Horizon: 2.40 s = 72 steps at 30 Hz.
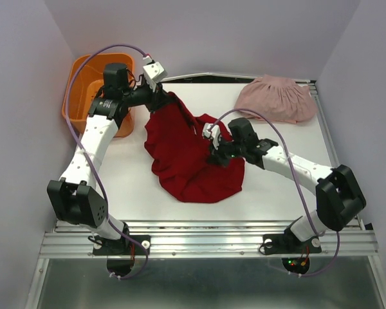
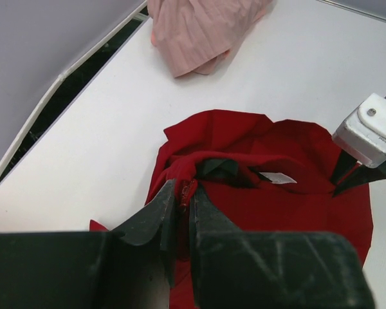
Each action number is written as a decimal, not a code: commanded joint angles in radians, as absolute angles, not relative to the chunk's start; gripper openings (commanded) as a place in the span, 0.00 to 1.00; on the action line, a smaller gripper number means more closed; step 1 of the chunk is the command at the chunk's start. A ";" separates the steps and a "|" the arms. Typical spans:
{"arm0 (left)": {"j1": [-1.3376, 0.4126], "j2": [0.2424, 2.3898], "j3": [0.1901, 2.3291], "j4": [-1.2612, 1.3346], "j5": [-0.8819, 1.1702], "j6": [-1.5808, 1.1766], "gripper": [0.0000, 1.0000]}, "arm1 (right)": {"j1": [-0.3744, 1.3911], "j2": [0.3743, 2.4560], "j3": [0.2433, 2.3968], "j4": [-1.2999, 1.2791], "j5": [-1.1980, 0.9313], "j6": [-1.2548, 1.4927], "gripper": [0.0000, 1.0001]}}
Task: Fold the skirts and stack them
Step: Flatten the skirt out
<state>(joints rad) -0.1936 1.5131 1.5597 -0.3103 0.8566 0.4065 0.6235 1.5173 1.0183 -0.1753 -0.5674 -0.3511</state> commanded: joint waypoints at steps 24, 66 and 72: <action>-0.097 1.429 1.489 0.122 0.454 0.526 0.00 | 0.258 1.892 2.193 -0.660 -0.014 -0.752 0.01; -0.077 0.760 0.801 -0.474 0.830 0.881 0.77 | 0.308 1.074 0.991 -0.765 -0.357 -0.988 0.95; -0.144 1.092 0.931 -0.439 0.580 0.755 0.64 | 0.317 1.437 1.244 -0.870 -0.402 -0.672 0.75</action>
